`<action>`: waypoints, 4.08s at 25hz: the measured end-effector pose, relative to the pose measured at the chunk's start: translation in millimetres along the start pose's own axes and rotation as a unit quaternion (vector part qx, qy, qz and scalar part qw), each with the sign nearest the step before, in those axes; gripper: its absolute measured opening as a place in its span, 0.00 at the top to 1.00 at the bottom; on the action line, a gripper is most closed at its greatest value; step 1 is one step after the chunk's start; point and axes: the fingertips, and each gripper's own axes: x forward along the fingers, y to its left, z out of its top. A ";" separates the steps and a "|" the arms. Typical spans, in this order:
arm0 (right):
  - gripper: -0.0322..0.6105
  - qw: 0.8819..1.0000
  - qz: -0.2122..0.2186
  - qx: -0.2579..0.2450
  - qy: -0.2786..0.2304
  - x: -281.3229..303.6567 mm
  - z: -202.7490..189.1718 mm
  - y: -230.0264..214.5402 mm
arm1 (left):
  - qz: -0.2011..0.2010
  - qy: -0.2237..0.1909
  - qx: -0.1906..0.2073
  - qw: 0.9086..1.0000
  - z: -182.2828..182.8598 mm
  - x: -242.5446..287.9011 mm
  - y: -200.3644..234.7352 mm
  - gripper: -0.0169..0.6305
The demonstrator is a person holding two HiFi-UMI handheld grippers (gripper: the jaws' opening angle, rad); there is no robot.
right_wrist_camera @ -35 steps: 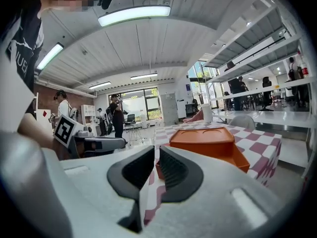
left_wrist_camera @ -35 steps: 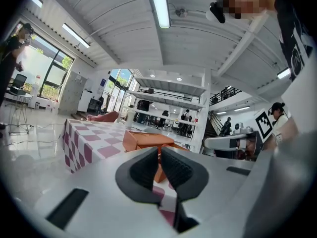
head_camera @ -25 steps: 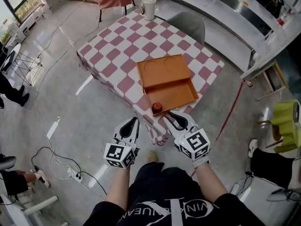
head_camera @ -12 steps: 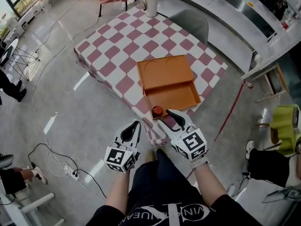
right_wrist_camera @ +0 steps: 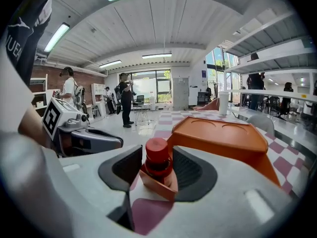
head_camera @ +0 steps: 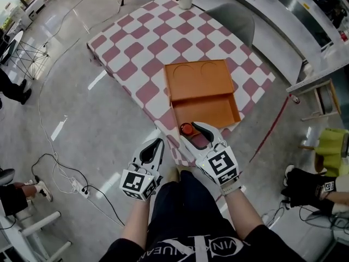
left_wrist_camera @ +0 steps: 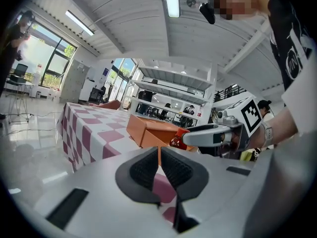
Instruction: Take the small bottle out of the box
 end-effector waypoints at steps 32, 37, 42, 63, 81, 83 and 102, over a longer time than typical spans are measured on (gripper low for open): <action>0.73 0.998 -0.012 -0.020 -0.051 4.4 5.3 -1.8 | 0.030 0.014 -0.029 0.999 -29.6 -12.1 4.1 0.94; 0.73 0.998 -0.015 -0.011 -0.057 0.0 10.7 -6.3 | 0.033 0.008 -0.026 0.999 -22.6 -13.9 7.0 0.94; 0.73 0.998 -0.024 0.002 -0.065 -7.4 18.1 -13.2 | 0.031 0.001 -0.023 0.999 -12.1 -14.0 4.3 0.94; 0.73 0.995 -0.030 0.048 -0.081 -37.8 44.0 -36.5 | 0.005 -0.025 0.007 1.000 39.3 2.8 -15.0 0.94; 0.73 0.994 -0.026 0.040 -0.102 -64.4 84.7 -56.0 | -0.017 -0.042 0.013 0.999 96.9 23.1 -31.7 0.94; 0.73 0.993 -0.027 0.040 -0.104 -66.5 87.3 -57.3 | -0.021 -0.041 0.017 0.999 100.7 25.0 -35.4 0.94; 0.73 0.991 -0.029 0.037 -0.126 -82.5 113.8 -58.8 | -0.020 -0.059 0.035 0.997 126.4 23.7 -42.0 0.94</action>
